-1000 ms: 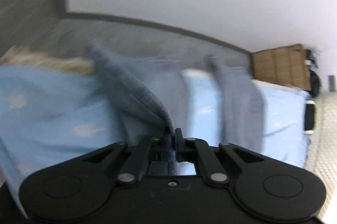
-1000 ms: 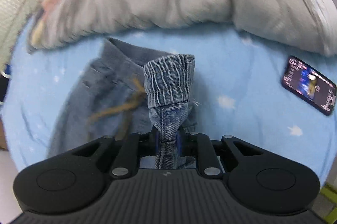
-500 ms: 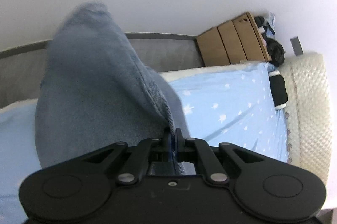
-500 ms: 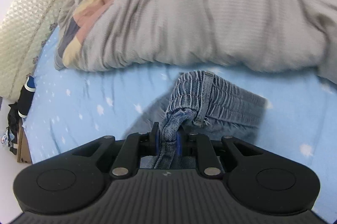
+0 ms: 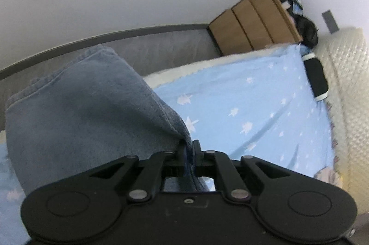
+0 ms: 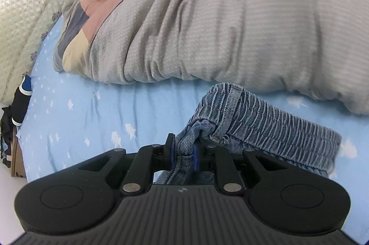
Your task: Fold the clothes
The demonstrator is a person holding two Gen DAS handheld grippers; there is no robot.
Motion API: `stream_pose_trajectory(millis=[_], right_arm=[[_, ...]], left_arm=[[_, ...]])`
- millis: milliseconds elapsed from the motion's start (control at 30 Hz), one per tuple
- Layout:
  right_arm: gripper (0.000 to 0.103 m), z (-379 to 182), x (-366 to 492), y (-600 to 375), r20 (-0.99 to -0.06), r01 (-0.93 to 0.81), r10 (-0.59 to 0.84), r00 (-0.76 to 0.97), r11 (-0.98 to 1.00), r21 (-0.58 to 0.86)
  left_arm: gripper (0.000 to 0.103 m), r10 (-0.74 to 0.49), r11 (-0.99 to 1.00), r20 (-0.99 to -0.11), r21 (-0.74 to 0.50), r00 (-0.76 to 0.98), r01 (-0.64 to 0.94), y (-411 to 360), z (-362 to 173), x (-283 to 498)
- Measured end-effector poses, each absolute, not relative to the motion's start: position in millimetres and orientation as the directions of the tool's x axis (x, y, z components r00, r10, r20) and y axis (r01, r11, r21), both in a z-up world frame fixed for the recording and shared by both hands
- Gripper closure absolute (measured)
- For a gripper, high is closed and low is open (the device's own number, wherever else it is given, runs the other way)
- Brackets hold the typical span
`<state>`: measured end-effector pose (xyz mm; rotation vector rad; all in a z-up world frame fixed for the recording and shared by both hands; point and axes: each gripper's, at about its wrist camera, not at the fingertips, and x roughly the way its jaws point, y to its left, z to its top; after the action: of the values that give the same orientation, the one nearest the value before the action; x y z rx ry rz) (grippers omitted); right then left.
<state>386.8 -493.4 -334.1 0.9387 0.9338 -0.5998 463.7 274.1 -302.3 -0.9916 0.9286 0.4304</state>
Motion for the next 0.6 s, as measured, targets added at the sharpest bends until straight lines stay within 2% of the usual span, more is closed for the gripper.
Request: stream_pose_trajectory(millis=[100,133,167,200,300,467,600], right_arm=[[0.084,-347.6,404.3,-491.8,-0.89,0.772,-0.044,0.453,0.518,0.368],[0.082,-350.1,407.9,-490.2,-0.894,0.766,-0.044,0.446,0.535,0.356],[0.077,-351.9,410.7,-488.3,-0.897,0.758,-0.043,0.44,0.554,0.344],[0.072,-351.8,412.4,-485.9,-0.897,0.747,-0.043,0.439,0.573,0.338],[0.063,-343.5,410.5,-473.5,-0.89,0.696,-0.046,0.453,0.642,0.322],[0.061,-323.9,390.1,-441.3,-0.898,0.641,-0.044,0.438,0.716,0.278],[0.061,-303.3,362.5,-405.8,-0.908,0.607,-0.036,0.417,0.755,0.248]], left_arm=[[0.077,-0.097,0.516,-0.819,-0.528,0.566,-0.675,276.2,-306.5,462.7],[0.066,-0.101,0.513,-0.815,-0.534,0.571,-0.672,278.6,-306.6,460.6],[0.058,-0.106,0.509,-0.81,-0.543,0.577,-0.668,281.7,-306.7,457.7],[0.057,-0.116,0.496,-0.8,-0.561,0.589,-0.663,288.6,-306.8,450.2],[0.046,-0.13,0.444,-0.77,-0.609,0.625,-0.657,312.6,-307.2,420.5],[0.033,-0.039,0.297,-0.761,-0.628,0.648,-0.719,361.2,-322.1,343.0],[0.031,0.022,0.129,-0.784,-0.613,0.62,-0.78,393.4,-355.2,285.5]])
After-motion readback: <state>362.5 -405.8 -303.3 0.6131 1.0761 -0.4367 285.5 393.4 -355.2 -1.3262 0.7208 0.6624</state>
